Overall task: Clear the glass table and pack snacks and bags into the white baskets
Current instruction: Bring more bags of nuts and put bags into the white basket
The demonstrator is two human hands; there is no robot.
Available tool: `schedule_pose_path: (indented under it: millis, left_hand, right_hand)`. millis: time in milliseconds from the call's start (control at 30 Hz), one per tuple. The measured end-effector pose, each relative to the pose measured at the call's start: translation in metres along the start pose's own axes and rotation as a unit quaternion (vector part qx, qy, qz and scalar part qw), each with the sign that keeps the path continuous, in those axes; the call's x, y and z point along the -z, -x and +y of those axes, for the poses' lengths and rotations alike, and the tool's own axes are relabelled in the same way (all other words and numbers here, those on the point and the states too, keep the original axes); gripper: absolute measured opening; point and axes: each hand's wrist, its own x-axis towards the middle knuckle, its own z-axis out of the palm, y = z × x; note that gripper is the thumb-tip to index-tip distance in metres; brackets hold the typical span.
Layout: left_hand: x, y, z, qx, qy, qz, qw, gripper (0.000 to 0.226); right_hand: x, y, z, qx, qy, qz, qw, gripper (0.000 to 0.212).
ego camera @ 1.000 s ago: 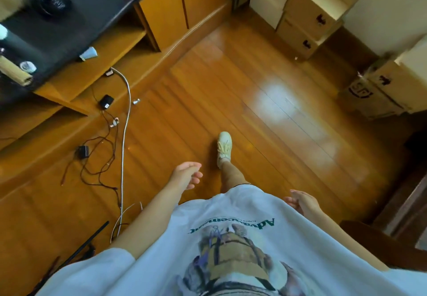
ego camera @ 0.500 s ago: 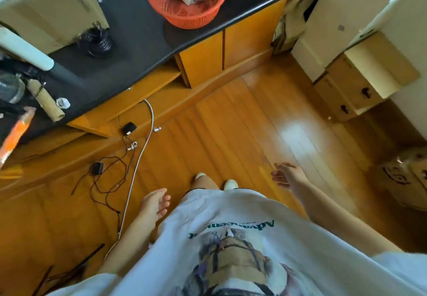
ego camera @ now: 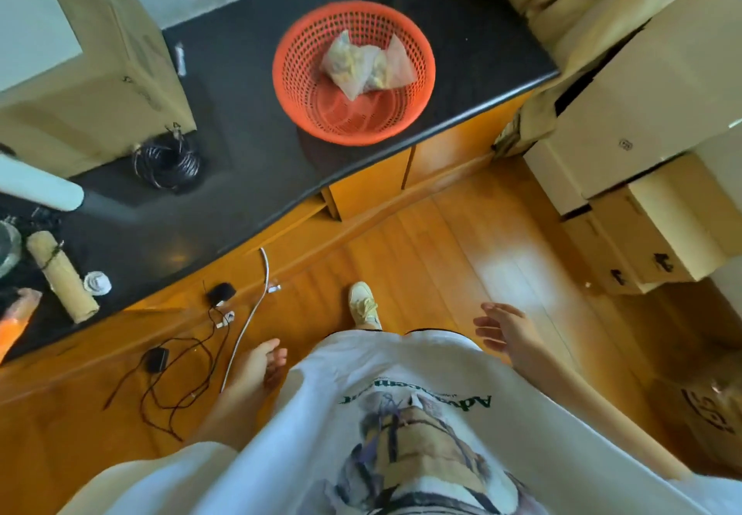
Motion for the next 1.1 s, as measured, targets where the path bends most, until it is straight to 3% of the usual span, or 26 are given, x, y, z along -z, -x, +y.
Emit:
schedule_pose_path:
  millis: [333, 633, 767, 867, 933, 1100]
  left_hand:
    - [-0.114, 0.0, 0.194, -0.175, -0.14, -0.074, 0.972, 0.015]
    - [-0.163, -0.034, 0.339, -0.338, -0.294, -0.073, 0.891, 0.018]
    - [-0.186, -0.064, 0.403, -0.454, -0.429, -0.027, 0.78, 0.031]
    - [-0.209, -0.088, 0.449, -0.529, -0.547, 0.016, 0.648, 0.052]
    - [-0.224, -0.103, 0.478, -0.555, -0.615, 0.037, 0.559, 0.067]
    - [-0.253, -0.132, 0.53, -0.561, -0.716, 0.031, 0.413, 0.085]
  right_hand:
    - [-0.018, -0.05, -0.091, -0.063, -0.083, 0.05, 0.993, 0.014]
    - [-0.116, -0.125, -0.284, 0.059, -0.131, -0.095, 0.985, 0.016]
    - [-0.177, -0.166, -0.341, 0.036, -0.18, -0.143, 0.972, 0.014]
    - [-0.213, -0.198, -0.361, -0.032, -0.227, -0.123, 0.966, 0.01]
    - [-0.23, -0.218, -0.368, -0.051, -0.239, -0.103, 0.964, 0.003]
    - [-0.253, -0.248, -0.371, -0.036, -0.255, -0.05, 0.965, 0.006]
